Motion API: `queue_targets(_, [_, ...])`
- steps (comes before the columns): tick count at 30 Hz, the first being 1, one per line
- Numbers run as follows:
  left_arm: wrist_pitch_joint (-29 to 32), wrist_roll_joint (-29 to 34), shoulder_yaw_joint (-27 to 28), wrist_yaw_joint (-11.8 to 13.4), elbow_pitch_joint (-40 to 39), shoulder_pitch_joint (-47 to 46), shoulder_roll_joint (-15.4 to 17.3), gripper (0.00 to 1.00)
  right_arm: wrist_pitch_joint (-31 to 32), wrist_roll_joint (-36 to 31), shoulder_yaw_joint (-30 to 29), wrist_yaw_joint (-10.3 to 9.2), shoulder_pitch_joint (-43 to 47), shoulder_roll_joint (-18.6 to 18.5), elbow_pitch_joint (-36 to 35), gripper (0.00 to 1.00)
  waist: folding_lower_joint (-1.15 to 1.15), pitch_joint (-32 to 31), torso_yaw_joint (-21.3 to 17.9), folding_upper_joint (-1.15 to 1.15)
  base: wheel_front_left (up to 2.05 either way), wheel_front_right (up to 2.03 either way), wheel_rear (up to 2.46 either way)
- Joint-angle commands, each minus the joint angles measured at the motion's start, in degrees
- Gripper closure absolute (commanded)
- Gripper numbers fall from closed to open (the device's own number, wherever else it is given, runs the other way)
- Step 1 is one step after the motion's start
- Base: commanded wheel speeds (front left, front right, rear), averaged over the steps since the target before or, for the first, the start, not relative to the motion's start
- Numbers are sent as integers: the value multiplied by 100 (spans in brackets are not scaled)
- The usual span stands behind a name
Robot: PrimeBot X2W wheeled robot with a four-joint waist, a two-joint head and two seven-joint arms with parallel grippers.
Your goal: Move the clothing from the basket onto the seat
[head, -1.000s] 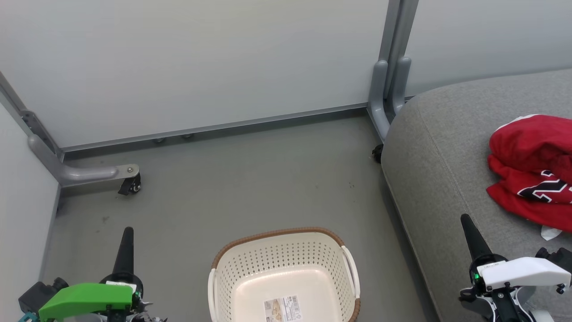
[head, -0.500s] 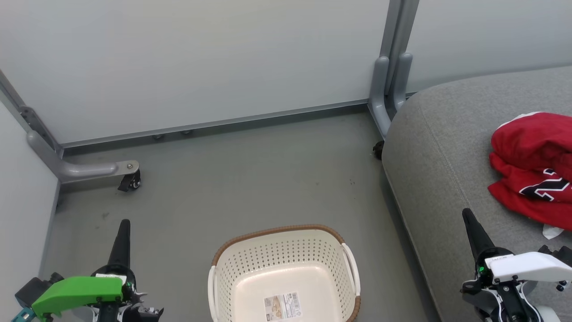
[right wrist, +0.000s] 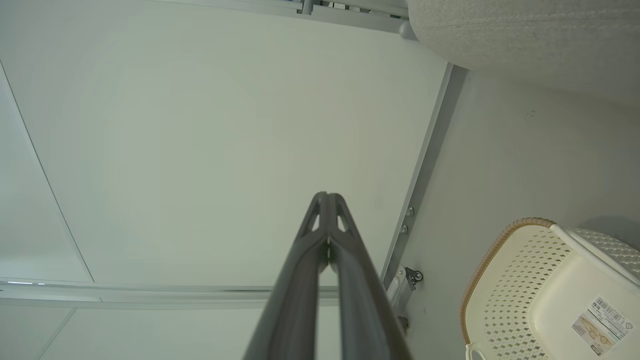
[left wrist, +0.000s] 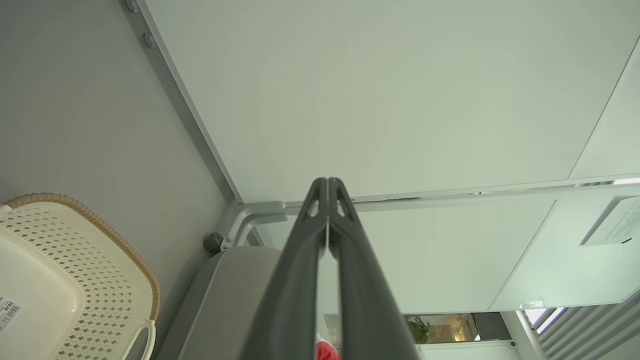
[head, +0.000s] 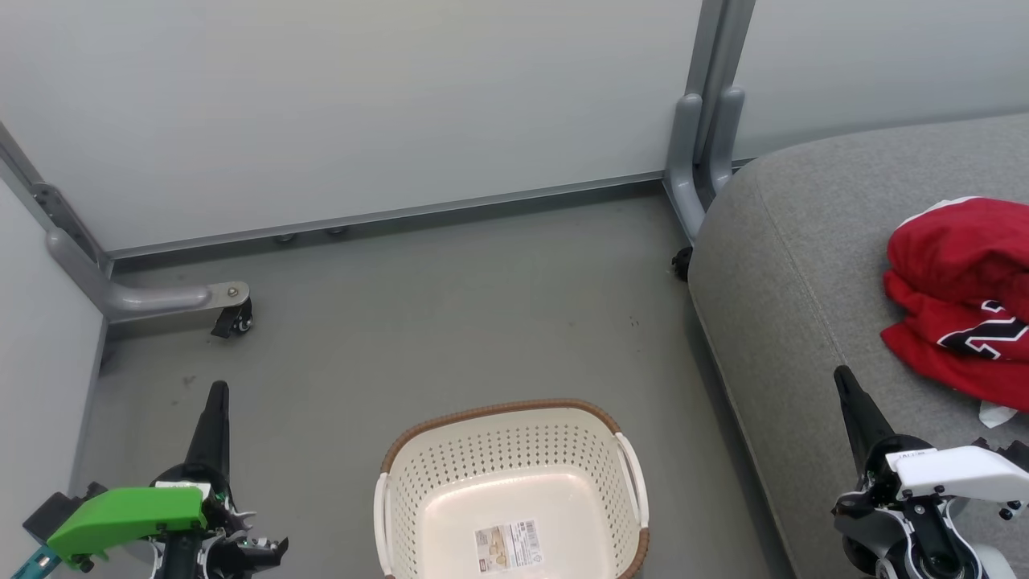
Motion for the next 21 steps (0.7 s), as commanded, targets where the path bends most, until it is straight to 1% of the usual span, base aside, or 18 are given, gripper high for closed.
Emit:
queue_targets(1, [30, -113, 41, -38, 13, -139, 3, 100, 42, 117, -31, -5, -80, -8, 9, 100, 0, 6, 1, 60, 0, 0, 0])
queue_targets(11, [145, -464, 109, -58, 62, -222, -8, 100, 151, 497, -94, -6, -142, 2, 50, 100, 0, 54, 7, 65, 0, 0, 0])
queue_targets(21, [149, -425, 125, -55, 58, -217, -24, 100, 163, 462, -108, -6, -139, 12, 50, 100, 0, 56, 7, 65, 0, 0, 0])
